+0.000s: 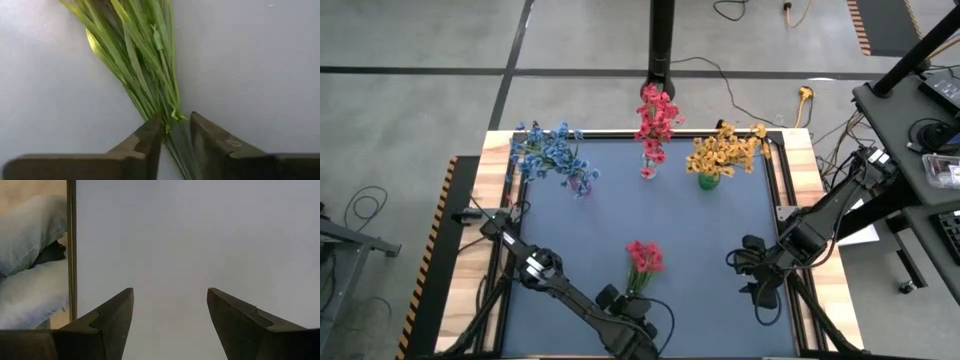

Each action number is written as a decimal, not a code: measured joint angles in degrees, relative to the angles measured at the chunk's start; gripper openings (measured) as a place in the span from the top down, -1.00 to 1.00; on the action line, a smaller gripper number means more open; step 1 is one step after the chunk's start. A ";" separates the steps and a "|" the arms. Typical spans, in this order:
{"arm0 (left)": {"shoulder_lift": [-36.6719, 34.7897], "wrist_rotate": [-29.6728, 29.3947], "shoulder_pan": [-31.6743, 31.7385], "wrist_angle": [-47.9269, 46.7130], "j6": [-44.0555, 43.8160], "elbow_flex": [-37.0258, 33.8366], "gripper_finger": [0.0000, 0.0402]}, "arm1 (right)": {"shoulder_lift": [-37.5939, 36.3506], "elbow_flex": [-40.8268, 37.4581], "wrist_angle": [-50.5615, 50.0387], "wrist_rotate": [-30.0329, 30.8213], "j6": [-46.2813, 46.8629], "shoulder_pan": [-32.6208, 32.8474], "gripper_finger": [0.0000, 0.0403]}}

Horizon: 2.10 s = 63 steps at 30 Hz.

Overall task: Sort flowers into vase by color
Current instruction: Put the red flower into the transparent vase

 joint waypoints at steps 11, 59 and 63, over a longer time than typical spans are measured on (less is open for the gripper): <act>-1.03 -10.16 -2.49 -2.78 5.76 2.95 0.96 | 0.00 0.00 0.54 6.82 -10.18 -0.02 -0.21; -61.95 -17.25 5.69 133.50 95.66 -88.97 1.00 | 1.83 -19.68 82.46 19.93 -45.04 -14.95 -0.21; -59.73 -10.00 7.90 146.66 99.08 -92.51 1.00 | 5.23 -19.87 93.54 19.78 -47.65 -14.93 -0.21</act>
